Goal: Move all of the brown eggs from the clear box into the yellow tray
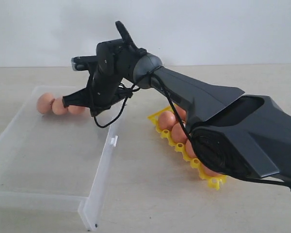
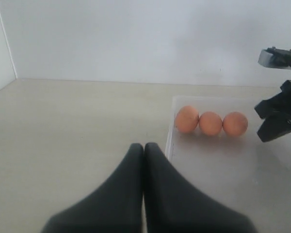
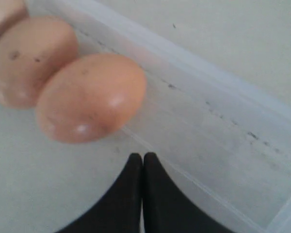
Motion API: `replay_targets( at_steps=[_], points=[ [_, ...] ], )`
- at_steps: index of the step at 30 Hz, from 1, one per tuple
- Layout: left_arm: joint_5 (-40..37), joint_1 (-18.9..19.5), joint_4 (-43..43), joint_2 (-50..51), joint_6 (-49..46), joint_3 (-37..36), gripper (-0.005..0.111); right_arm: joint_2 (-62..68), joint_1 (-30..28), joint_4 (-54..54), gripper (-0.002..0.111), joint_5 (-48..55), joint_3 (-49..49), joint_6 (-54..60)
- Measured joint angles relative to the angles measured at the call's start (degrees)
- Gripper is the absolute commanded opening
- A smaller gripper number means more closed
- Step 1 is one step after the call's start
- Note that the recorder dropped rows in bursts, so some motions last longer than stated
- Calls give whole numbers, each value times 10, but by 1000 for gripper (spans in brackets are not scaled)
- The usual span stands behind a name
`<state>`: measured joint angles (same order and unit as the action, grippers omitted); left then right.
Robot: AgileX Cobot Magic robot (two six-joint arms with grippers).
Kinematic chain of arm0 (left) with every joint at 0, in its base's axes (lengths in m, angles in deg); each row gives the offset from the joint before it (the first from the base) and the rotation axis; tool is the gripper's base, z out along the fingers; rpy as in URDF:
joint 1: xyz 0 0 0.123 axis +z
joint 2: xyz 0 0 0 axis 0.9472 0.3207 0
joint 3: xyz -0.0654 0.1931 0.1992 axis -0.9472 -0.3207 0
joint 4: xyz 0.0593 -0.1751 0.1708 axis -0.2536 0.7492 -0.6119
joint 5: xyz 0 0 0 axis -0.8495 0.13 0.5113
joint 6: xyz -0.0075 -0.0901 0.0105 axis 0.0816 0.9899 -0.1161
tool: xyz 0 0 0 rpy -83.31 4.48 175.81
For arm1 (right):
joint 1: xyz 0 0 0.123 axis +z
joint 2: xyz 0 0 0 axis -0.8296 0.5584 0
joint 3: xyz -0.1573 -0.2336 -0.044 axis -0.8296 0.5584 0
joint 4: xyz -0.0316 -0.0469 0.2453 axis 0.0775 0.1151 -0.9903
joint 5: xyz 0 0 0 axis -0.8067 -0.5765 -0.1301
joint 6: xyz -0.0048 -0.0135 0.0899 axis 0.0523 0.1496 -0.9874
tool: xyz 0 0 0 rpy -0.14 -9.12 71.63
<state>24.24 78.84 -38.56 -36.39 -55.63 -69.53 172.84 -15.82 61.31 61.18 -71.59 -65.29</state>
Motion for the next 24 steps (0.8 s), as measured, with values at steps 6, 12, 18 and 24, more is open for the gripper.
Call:
replay_targets(
  at_steps=[6,12,18,24],
  points=[
    [0,0,0,0,0,0,-4,-12,5,72,0,74,1,-8],
    [0,0,0,0,0,0,-4,-28,6,149,0,106,9,-8],
    [0,0,0,0,0,0,-4,-68,5,232,0,109,12,-43],
    [0,0,0,0,0,0,-4,-84,6,174,0,109,12,-26]
  ],
)
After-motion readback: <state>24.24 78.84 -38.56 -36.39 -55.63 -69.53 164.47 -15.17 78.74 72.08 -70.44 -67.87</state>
